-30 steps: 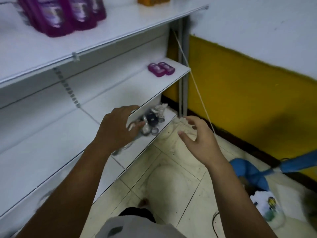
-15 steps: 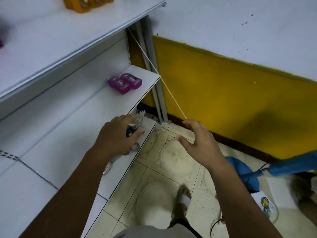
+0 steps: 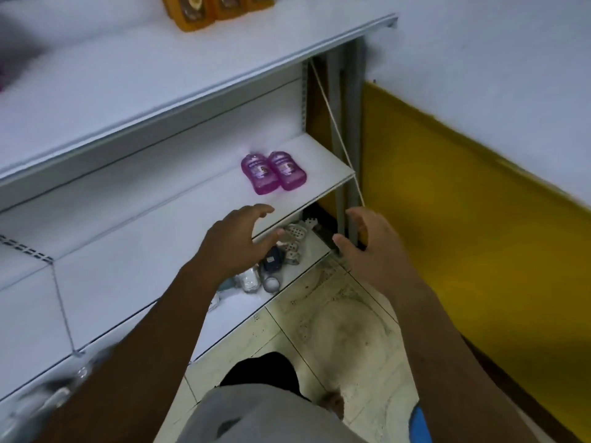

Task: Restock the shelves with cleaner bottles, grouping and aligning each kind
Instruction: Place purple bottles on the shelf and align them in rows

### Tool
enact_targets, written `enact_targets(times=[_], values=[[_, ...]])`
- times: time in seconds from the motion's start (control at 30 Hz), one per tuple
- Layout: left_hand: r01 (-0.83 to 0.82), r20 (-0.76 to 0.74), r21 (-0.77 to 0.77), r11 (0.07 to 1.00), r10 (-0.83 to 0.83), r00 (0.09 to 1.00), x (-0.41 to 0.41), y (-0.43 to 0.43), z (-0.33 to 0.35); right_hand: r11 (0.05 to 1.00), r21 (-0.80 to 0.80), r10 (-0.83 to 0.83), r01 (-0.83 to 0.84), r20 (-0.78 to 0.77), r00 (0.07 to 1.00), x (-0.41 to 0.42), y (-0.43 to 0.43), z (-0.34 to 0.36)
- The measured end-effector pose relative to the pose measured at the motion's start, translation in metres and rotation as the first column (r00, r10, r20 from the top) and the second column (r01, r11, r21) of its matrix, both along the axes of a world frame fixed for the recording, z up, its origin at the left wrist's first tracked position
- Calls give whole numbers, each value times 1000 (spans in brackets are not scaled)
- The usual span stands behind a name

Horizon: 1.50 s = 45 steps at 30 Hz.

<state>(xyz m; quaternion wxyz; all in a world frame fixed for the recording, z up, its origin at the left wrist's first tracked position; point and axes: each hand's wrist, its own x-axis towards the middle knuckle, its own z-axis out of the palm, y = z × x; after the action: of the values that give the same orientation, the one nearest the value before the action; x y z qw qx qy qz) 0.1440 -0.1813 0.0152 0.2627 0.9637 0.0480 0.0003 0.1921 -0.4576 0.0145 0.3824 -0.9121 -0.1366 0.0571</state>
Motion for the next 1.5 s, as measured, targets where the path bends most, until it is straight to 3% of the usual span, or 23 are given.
enact_targets(times=[0.3, 0.47, 0.7, 0.93, 1.0, 1.13, 1.2, 1.3, 1.5], values=[[-272, -192, -61, 960, 257, 947, 68, 30, -46, 986, 102, 143, -130, -131, 981, 131, 33, -48], [-402, -305, -158, 902, 343, 889, 124, 40, -71, 975, 205, 137, -84, -256, 957, 188, 57, -67], [-659, -375, -325, 678, 547, 749, 202, 50, -116, 978, 124, 193, -166, -255, 947, 267, 108, -101], [-714, -330, -482, 508, 649, 685, 246, 67, -184, 967, 86, 256, -241, -334, 907, 320, 161, -171], [-708, -285, -483, 514, 673, 683, 259, 65, -193, 969, 29, 241, -247, -347, 906, 327, 168, -187], [-716, -237, -310, 626, 678, 696, 280, 63, -200, 970, -69, 195, -232, -345, 918, 343, 180, -206], [-740, -263, -301, 602, 693, 671, 280, 67, -200, 969, -35, 214, -246, -383, 898, 347, 182, -210], [-753, -318, -441, 489, 699, 640, 274, 75, -201, 961, 65, 272, -269, -411, 870, 347, 180, -207], [-625, -483, -779, 58, 580, 656, 236, 76, -179, 948, 256, 299, -188, -523, 798, 336, 178, -176]])
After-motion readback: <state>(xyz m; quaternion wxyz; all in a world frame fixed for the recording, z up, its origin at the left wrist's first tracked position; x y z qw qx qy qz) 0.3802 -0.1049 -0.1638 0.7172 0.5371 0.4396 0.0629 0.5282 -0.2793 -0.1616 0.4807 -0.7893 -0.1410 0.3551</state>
